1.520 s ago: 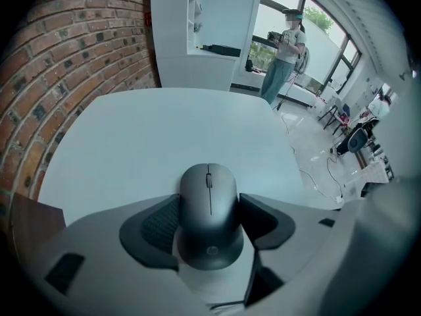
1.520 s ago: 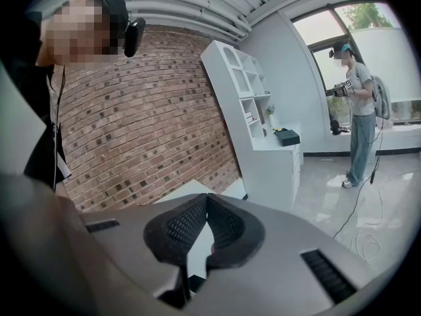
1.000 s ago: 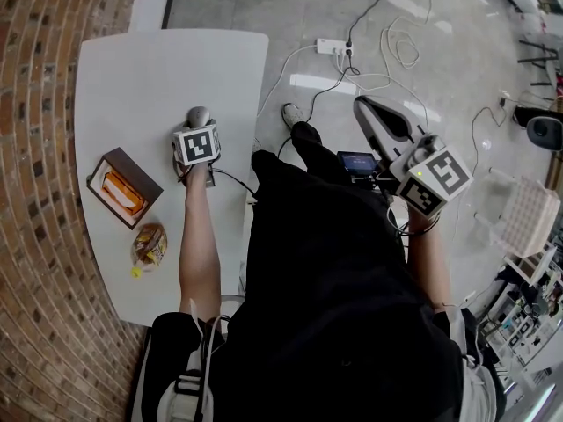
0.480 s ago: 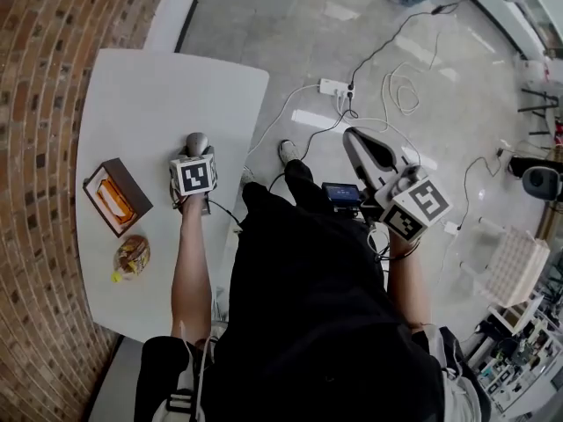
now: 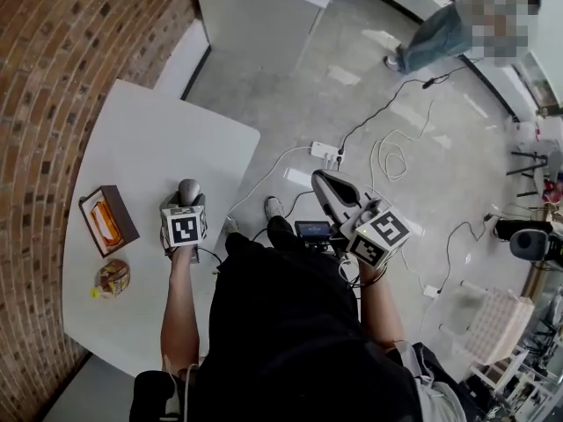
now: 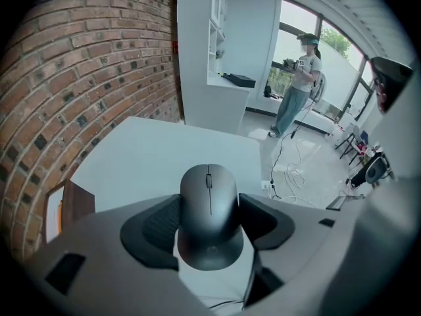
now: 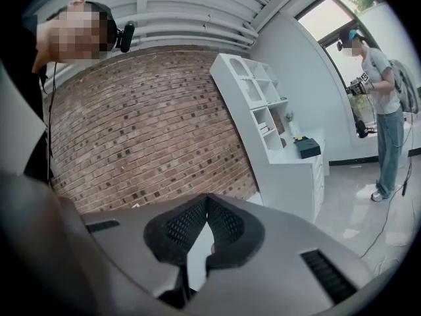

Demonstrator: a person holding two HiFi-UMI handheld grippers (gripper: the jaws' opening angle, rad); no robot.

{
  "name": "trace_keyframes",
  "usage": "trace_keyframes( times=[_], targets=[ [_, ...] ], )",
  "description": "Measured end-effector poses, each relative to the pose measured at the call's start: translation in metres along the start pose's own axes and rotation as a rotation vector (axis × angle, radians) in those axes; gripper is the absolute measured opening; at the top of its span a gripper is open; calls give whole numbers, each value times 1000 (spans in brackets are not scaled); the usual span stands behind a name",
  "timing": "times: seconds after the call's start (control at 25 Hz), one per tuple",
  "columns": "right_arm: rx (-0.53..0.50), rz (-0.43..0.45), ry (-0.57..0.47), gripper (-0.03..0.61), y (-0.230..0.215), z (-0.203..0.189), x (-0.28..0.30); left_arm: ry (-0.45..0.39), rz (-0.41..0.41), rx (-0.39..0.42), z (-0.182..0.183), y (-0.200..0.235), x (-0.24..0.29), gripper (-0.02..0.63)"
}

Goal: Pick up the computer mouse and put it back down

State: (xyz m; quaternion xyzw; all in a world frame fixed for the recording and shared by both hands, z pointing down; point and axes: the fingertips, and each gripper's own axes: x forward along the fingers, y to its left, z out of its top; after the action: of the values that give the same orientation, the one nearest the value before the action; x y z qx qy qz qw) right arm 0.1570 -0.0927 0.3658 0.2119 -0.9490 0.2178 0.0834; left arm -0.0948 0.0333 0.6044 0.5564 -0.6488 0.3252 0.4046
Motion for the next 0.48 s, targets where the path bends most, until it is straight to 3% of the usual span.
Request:
trace_keyframes(
  times=[0.48],
  targets=[
    [-25, 144, 36, 17, -14, 4, 25, -79, 23, -73, 25, -36, -38, 295]
  ],
)
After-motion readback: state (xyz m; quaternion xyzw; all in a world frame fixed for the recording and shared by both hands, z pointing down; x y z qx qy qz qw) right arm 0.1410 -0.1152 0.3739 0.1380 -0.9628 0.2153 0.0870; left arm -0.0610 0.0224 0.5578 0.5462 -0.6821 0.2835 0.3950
